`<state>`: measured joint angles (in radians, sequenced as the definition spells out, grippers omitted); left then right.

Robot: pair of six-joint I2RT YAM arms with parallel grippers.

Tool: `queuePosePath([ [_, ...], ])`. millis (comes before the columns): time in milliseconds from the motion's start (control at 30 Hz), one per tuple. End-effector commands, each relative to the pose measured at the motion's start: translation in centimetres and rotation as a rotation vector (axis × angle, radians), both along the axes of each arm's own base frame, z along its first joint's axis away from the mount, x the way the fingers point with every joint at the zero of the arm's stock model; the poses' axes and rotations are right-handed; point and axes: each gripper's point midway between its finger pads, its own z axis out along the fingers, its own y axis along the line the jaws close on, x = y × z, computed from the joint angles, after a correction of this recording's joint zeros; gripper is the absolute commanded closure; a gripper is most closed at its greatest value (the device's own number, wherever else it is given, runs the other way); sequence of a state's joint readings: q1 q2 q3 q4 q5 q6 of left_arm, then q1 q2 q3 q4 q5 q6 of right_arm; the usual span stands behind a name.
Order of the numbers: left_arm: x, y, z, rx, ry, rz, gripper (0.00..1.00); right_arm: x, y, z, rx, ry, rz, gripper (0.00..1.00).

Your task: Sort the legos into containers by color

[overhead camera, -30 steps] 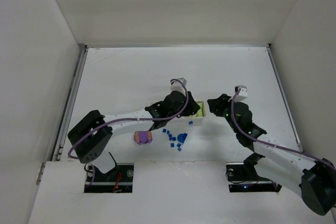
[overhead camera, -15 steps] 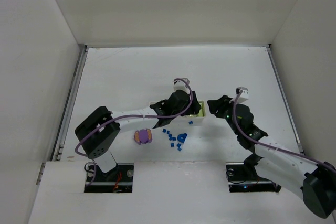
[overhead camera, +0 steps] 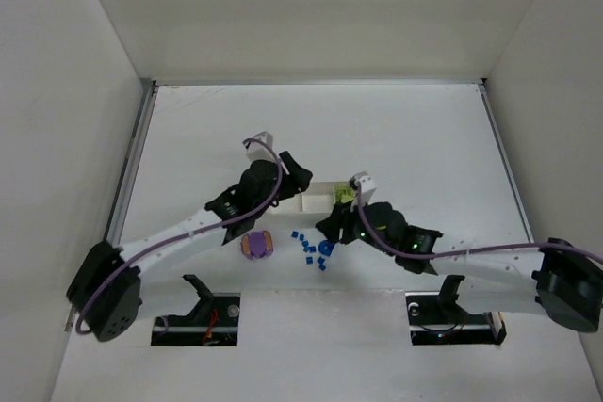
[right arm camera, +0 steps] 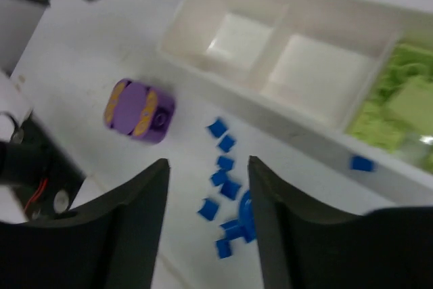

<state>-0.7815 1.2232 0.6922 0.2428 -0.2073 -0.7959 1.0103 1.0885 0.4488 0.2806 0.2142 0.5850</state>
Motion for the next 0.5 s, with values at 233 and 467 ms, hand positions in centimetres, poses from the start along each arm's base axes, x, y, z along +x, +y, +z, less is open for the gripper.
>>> queuePosePath([
  [233, -2.6, 11.9, -3.1, 0.046, 0.113, 0.316, 0.47, -5.5, 12.2, -1.6, -0.13, -0.008, 0.291, 0.1],
  [467, -5.1, 15.6, -6.5, 0.062, 0.227, 0.392, 0.47, -6.4, 16.1, -5.7, -0.252, 0.007, 0.336, 0.0],
])
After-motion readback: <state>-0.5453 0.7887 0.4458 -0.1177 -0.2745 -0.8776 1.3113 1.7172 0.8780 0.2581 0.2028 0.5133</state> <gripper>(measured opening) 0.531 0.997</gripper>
